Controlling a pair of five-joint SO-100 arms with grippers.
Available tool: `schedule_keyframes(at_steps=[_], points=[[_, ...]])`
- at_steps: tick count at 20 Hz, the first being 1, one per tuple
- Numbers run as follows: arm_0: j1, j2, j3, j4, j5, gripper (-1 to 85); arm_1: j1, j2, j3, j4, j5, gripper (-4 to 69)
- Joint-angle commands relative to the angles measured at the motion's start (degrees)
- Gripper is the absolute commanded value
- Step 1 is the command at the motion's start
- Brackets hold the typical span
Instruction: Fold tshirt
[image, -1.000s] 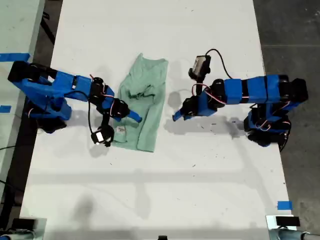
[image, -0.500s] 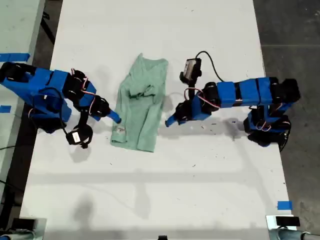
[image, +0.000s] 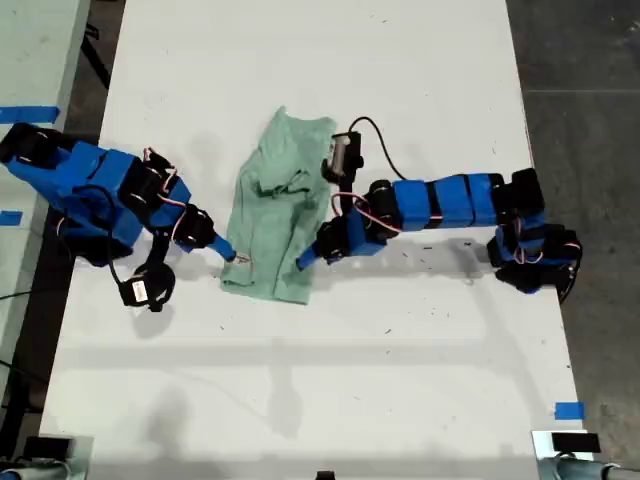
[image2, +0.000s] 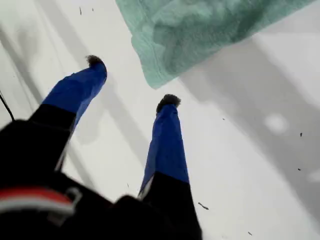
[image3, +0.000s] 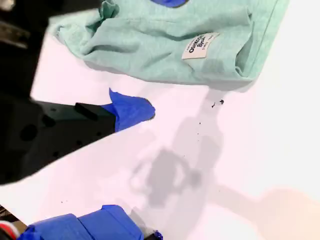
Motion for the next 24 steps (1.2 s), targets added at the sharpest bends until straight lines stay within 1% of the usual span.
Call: schedule_keyframes(at_steps=[1, 3, 8, 12, 16, 19, 22, 24], points=[[1.2, -0.3, -5.4, 1.5, -0.5, 27.6, -1.1, 0.4, -5.5, 0.3, 0.6, 22.2], [1.5, -0.8, -6.5, 2.5, -0.5, 27.7, -1.3, 0.4, -5.8, 0.2, 0.8, 22.4], [1.5, -1.5, -6.6, 2.4, -0.4, 28.0, -1.9, -0.8, -6.5, -0.4, 1.1, 23.0], [0.5, -4.8, -6.8, -0.4, 1.3, 28.2, -2.2, -4.0, -8.2, -1.6, 0.5, 23.1], [-1.1, -11.2, -6.8, -6.3, 4.2, 28.4, -2.2, -8.2, -9.5, -4.2, -0.5, 23.0], [-1.8, -17.1, -6.1, -10.5, 4.8, 28.5, -2.1, -12.0, -10.7, -6.6, -1.3, 23.0], [-3.4, -21.4, -0.3, -19.0, 4.8, 28.2, -1.8, -15.6, -11.8, -9.4, -1.9, 22.8], [-4.6, -24.1, 4.3, -25.0, 4.6, 26.2, -1.7, -18.2, -12.5, -11.1, -2.1, 22.7]])
